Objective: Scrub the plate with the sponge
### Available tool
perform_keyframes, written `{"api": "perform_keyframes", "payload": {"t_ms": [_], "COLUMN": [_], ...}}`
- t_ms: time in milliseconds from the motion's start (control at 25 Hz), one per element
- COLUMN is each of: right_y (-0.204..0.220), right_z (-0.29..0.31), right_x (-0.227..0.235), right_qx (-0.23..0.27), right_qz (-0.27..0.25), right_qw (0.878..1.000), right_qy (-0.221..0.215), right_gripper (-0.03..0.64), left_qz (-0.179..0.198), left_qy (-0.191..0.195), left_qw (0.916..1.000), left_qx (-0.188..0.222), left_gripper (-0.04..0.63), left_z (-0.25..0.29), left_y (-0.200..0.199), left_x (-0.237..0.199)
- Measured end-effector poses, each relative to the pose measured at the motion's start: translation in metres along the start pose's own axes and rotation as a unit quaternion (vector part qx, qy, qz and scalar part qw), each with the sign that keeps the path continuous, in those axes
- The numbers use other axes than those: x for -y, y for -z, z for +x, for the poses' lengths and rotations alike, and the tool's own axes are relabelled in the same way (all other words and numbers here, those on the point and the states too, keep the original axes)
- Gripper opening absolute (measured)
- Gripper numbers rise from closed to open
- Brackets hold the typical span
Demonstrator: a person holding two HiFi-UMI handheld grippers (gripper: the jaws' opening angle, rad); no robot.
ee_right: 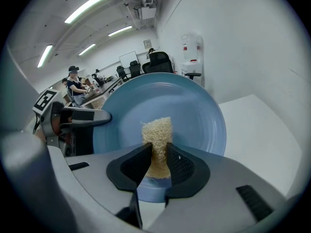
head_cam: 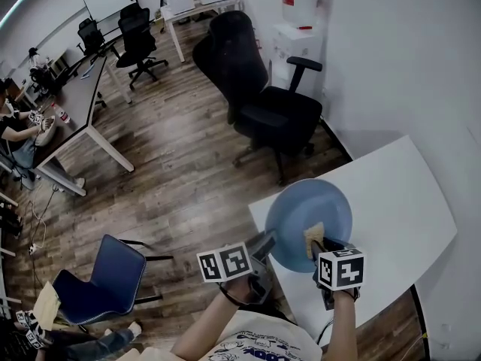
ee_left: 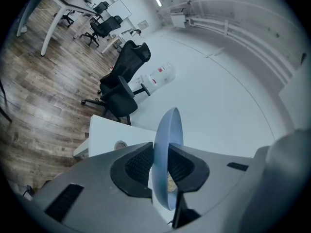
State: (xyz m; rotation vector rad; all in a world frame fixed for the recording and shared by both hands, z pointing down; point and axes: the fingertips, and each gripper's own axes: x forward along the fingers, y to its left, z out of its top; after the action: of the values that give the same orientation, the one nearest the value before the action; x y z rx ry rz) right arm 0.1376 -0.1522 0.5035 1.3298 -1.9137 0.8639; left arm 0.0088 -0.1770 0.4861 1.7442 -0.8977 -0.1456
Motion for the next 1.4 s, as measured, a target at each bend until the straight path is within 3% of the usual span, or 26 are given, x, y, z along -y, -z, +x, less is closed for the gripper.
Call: {"api": "perform_keyframes", "payload": {"t_ms": [520,1400], "right_y": [-0.001,-0.029], "right_z": [0.003,0.004], "right_x": [-0.039,-0.049], "right_qx": [-0.002,0.022], "right_qz": [-0.025,-0.033], "right_qw": [0.999,0.999], "right_qy": [-0.022,-0.031], "right_gripper": [0.100,0.100], "left_qz": [-0.002,0.047], "left_qy": [0.004,0.006], "left_qw": [0.9999,0.9979], "left_qx": [-0.011,-0.044], "left_gripper": [0.066,0.066], "left_z": [0.002,0.008], "left_y": [0.012,0.029], "left_x": [0.001,0.013]}}
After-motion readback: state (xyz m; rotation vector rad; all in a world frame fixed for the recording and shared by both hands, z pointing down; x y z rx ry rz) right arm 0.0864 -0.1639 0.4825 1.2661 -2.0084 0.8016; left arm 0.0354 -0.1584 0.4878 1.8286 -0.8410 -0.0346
